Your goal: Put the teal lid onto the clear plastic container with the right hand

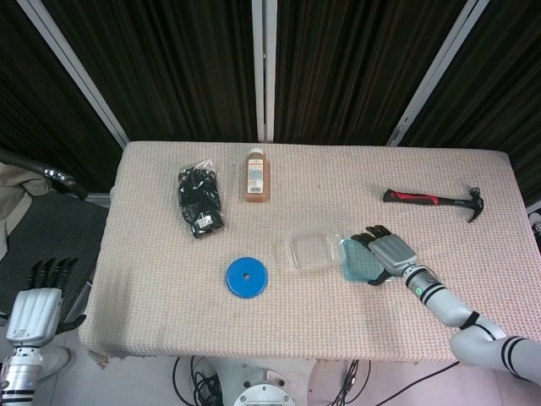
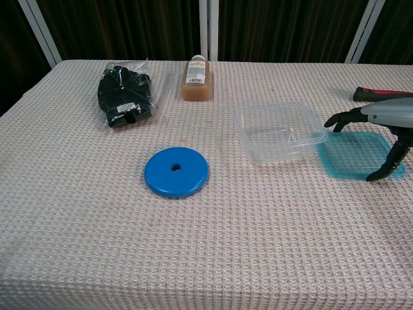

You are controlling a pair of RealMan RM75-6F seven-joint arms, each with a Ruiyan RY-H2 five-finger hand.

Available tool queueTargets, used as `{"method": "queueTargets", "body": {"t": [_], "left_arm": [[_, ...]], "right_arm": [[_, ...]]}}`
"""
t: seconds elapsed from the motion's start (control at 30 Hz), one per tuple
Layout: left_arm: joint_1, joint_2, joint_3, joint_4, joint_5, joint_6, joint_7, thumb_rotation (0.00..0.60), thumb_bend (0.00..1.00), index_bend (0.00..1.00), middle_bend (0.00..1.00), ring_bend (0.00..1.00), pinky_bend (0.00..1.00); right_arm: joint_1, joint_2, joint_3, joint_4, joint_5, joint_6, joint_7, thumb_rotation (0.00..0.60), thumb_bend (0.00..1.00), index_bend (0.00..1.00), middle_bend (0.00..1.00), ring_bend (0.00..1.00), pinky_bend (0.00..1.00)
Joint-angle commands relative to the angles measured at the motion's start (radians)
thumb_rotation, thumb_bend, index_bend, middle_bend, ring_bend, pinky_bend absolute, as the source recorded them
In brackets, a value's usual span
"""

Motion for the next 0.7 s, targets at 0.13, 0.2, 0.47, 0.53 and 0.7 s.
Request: {"method": "queueTargets", "body": {"t": [0.13, 0.2, 0.47, 0.53, 0.7], "left_arm": [[-0.001, 0.002, 0.000, -0.003, 0.003, 0.000, 0.000, 0.600, 0.00, 0.10, 0.09, 0.01, 0.02], [0.000, 0.004, 0.000, -0.004, 0.005, 0.002, 0.000, 0.600, 0.00, 0.10, 0.09, 0.01, 0.02], [0.004, 0.007, 0.003, -0.010, 0.014, 0.011, 0.002, 0.600, 0.00, 0.10, 0.09, 0.01, 0.02], [0.005, 0.007, 0.004, -0.011, 0.018, 0.015, 0.001, 0.600, 0.00, 0.10, 0.09, 0.01, 0.02], [0.006, 0.005, 0.005, -0.010, 0.024, 0.019, -0.001, 0.600, 0.00, 0.10, 0.09, 0.01, 0.02]], "right_arm": [[-0.046, 0.050, 0.001, -0.042, -0.042, 0.093, 0.008, 0.600, 0.16, 0.27, 0.37, 0.01, 0.00], [-0.056, 0.086, 0.000, -0.078, -0.050, 0.116, -0.003, 0.600, 0.16, 0.27, 0.37, 0.01, 0.00], [-0.081, 0.242, 0.023, -0.253, -0.078, 0.196, -0.017, 0.600, 0.17, 0.27, 0.37, 0.01, 0.00], [-0.075, 0.257, 0.036, -0.278, -0.083, 0.199, 0.009, 0.600, 0.17, 0.27, 0.37, 0.01, 0.00], [-0.018, 0.217, 0.073, -0.277, -0.092, 0.138, 0.079, 0.600, 0.17, 0.27, 0.36, 0.01, 0.00]]}}
